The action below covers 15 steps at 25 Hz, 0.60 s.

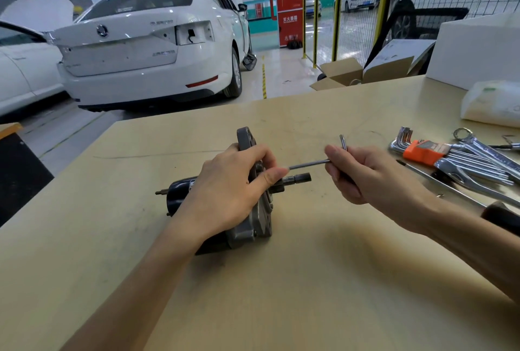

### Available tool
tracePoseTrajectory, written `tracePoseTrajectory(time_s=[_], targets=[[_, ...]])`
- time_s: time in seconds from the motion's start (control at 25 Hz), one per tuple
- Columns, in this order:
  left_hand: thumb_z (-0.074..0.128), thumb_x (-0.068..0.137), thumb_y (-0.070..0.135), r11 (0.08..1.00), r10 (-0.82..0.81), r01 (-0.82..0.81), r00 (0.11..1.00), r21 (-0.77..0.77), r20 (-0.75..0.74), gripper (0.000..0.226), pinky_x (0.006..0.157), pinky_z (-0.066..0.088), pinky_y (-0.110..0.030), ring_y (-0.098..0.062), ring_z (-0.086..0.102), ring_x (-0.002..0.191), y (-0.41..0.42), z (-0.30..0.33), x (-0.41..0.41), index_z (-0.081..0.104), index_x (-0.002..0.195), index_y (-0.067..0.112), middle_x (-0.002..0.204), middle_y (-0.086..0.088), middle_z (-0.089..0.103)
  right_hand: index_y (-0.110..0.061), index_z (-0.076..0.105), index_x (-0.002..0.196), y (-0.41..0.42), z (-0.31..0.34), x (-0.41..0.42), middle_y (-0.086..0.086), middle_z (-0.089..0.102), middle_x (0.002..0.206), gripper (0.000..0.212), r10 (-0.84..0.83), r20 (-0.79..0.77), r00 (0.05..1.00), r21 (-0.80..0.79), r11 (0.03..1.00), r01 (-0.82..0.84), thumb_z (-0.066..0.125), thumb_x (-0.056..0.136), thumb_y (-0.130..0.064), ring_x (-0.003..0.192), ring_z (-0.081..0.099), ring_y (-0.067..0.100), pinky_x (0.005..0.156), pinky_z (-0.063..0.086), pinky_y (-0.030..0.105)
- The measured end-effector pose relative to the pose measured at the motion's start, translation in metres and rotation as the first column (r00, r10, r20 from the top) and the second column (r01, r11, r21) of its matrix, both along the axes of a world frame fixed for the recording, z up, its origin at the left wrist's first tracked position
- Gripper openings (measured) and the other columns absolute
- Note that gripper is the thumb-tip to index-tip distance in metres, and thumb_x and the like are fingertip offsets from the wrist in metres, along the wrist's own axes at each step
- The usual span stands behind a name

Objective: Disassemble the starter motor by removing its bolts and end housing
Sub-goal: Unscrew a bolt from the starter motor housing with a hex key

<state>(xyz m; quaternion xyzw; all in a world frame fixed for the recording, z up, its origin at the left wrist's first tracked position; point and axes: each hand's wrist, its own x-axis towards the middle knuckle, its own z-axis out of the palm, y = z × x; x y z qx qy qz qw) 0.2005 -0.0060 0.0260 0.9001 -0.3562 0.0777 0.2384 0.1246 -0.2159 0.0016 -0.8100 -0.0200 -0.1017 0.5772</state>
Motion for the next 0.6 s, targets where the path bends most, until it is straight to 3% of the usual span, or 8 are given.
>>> tracePoseTrajectory(time_s=[0.16,0.4,0.52,0.6], targets=[[0.043,0.087,0.065,1.0,-0.024,0.024,1.0,0.013,-0.017,0.023,0.059,0.029,-0.014,-0.001,0.05,0.075,0.0,0.0,0.001,0.051,0.09,0.044,0.084,0.013,0.053,0.0,0.047,0.071,0.002,-0.005,-0.002,-0.001,0.04,0.05,0.05,-0.017,0.14,0.99,-0.068,0.997,0.027,0.038,0.1,-0.04,0.048,0.032,0.012,0.047,0.029,0.017],[0.022,0.07,0.079,0.998,-0.053,0.054,0.996,0.012,-0.065,0.051,0.064,0.035,-0.018,-0.004,0.053,0.083,0.0,0.004,0.002,0.06,0.086,0.048,0.09,0.007,0.057,-0.007,0.053,0.072,-0.001,-0.007,0.001,0.001,0.049,0.054,0.041,0.019,0.276,0.961,-0.164,0.986,0.028,0.038,0.099,-0.034,0.05,0.038,0.009,0.049,0.033,0.018],[0.021,0.071,0.079,0.998,-0.044,0.046,0.997,0.031,-0.06,0.049,0.066,0.037,-0.018,-0.004,0.052,0.083,-0.001,0.004,0.002,0.059,0.084,0.051,0.091,0.008,0.057,-0.011,0.053,0.075,-0.008,-0.009,0.005,0.001,0.052,0.057,0.035,0.018,0.358,0.934,-0.281,0.956,0.089,0.038,0.101,-0.031,0.051,0.041,0.02,0.05,0.036,0.026],[0.023,0.072,0.078,0.999,-0.021,0.023,0.999,0.041,-0.05,0.043,0.065,0.035,-0.016,-0.002,0.049,0.081,-0.001,0.004,0.001,0.057,0.079,0.053,0.089,0.01,0.054,-0.011,0.053,0.077,-0.011,-0.011,0.007,-0.001,0.052,0.058,0.034,0.005,0.421,0.907,-0.399,0.899,0.18,0.039,0.103,-0.029,0.051,0.042,0.017,0.051,0.036,0.023]])
